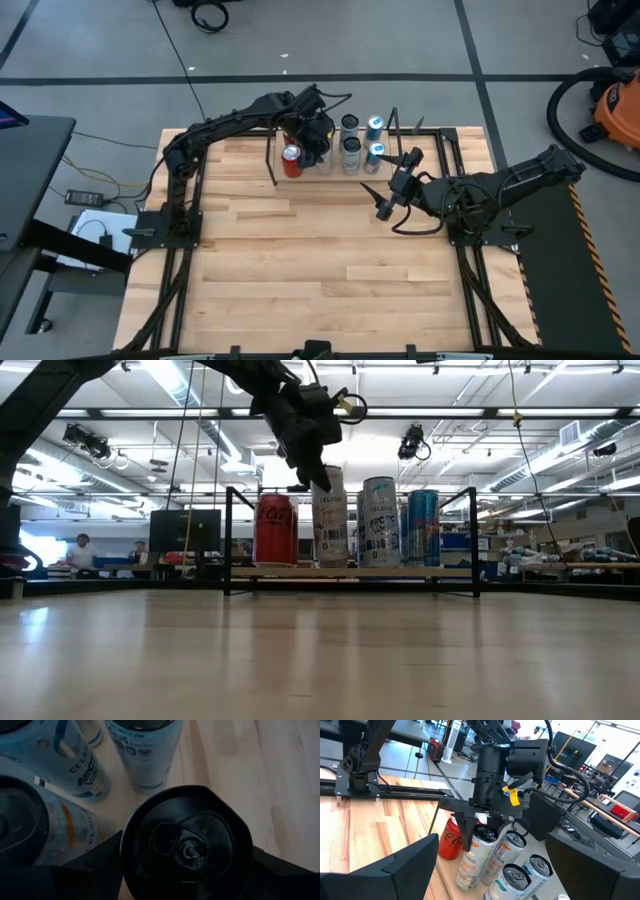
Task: Place canned beverage on shelf
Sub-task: Put the black soda can on the shelf aligned with the other red soda can
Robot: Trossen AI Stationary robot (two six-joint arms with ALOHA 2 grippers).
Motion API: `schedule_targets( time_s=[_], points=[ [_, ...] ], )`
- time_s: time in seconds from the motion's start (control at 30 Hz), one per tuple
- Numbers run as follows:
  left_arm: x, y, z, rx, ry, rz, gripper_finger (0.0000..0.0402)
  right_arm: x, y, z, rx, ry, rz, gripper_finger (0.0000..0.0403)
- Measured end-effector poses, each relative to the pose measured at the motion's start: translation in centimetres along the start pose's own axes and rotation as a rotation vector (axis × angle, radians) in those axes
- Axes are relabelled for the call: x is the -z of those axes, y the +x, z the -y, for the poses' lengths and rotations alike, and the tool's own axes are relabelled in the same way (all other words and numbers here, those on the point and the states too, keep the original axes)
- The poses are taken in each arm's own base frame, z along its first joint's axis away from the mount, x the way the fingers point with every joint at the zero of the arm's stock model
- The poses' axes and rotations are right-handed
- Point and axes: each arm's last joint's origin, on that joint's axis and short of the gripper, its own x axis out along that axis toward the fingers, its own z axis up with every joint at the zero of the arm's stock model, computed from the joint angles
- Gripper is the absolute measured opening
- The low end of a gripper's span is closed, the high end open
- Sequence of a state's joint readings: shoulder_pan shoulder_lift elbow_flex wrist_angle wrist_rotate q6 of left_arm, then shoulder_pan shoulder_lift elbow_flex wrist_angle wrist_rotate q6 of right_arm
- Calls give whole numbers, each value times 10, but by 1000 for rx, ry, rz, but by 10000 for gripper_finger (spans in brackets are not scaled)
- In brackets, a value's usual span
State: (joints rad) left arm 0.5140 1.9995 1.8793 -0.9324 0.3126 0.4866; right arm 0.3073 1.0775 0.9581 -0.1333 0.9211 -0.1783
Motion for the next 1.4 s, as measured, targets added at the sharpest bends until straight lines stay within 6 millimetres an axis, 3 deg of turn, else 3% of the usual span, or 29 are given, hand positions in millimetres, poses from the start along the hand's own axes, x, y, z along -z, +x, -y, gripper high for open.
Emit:
schedule_targets(
  time_s=[0.23,0.47,1.1,1.4],
  points=[
    [2,-1,-1,3,-11,-11,276,0,0,0,0,1,0,376],
    [5,12,-4,19,-26,-32,276,0,0,0,0,2,1,376],
    [5,11,-6,-5,-20,-38,277,0,0,0,-6,2,2,376],
    [4,12,-5,-4,-12,-34,334,0,0,0,-6,31,2,376]
  ],
)
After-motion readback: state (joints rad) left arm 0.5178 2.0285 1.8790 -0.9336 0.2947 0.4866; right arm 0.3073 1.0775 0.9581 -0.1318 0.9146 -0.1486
